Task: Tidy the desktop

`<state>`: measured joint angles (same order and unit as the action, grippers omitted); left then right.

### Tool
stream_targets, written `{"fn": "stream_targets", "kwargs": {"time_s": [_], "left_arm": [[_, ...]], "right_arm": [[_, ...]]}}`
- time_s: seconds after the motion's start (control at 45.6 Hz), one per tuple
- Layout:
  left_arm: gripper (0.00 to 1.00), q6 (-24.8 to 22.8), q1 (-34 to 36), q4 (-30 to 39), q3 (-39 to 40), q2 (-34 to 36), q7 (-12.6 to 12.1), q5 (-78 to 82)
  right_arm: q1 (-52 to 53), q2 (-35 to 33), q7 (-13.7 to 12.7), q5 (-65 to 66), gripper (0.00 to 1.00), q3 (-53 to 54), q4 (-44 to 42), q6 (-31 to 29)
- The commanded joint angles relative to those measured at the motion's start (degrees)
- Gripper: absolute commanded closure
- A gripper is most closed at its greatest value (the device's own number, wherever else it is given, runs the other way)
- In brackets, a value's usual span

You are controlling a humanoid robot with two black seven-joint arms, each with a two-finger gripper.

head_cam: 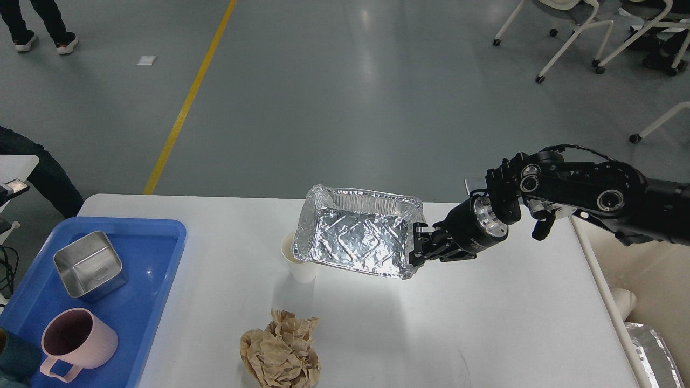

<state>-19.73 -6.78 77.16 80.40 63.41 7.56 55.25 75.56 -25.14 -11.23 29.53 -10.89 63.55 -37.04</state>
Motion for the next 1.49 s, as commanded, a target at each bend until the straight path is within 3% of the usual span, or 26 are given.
{"fn": "stream_targets", "kwargs": {"time_s": [0.0, 0.11, 0.307, 0.592, 0.745, 0.854, 1.117, 1.337, 1.468], "left_arm": [[0.03, -0.23, -3.59, 6.23, 0.1, 5.49, 1.75, 0.56], [0.03, 0.21, -6.58, 12.39, 0.54, 9.62, 1.67, 2.14], [0.03, 0.3, -8.87, 15.91, 0.46, 12.18, 1.4, 4.95], [0.03, 0.3, -8.78, 17.24, 0.72, 12.26, 0.52, 4.96], [0.03, 0.21, -7.64, 15.21, -0.95, 10.34, -1.67, 5.39], [0.03, -1.37, -1.15, 15.04, -5.33, 6.03, -2.82, 6.18], [0.03, -1.72, 22.23, 8.71, -25.19, -2.23, -2.82, 11.81], [0.03, -1.19, 34.98, 4.58, -39.52, -10.93, -3.17, 16.73], [0.03, -1.1, 38.24, 0.89, -43.66, -16.38, -6.41, 19.63]], "right_arm": [[0.29, 0.0, -0.11, 0.0, 1.0, 0.0, 0.26, 0.74], [0.46, -0.35, -0.11, 0.0, 1.0, 0.0, 0.26, 0.92], [0.47, -0.62, -0.11, 0.0, 1.0, -0.18, 0.26, 0.92], [0.38, -0.62, -0.02, -0.08, 1.0, 0.08, 0.26, 1.1], [0.29, -1.67, -0.02, -0.17, 1.0, 0.52, 0.26, 1.19], [0.2, -2.55, -0.02, -0.35, 1.0, 1.05, 0.35, 0.83], [-0.68, -2.2, 0.07, -0.35, 1.0, 1.4, 0.44, 0.83], [-1.2, -3.08, 0.24, -0.35, 1.0, 1.75, 1.4, 0.75], [-1.82, -3.61, 0.42, -0.35, 1.0, 1.84, 1.32, 0.75]]}}
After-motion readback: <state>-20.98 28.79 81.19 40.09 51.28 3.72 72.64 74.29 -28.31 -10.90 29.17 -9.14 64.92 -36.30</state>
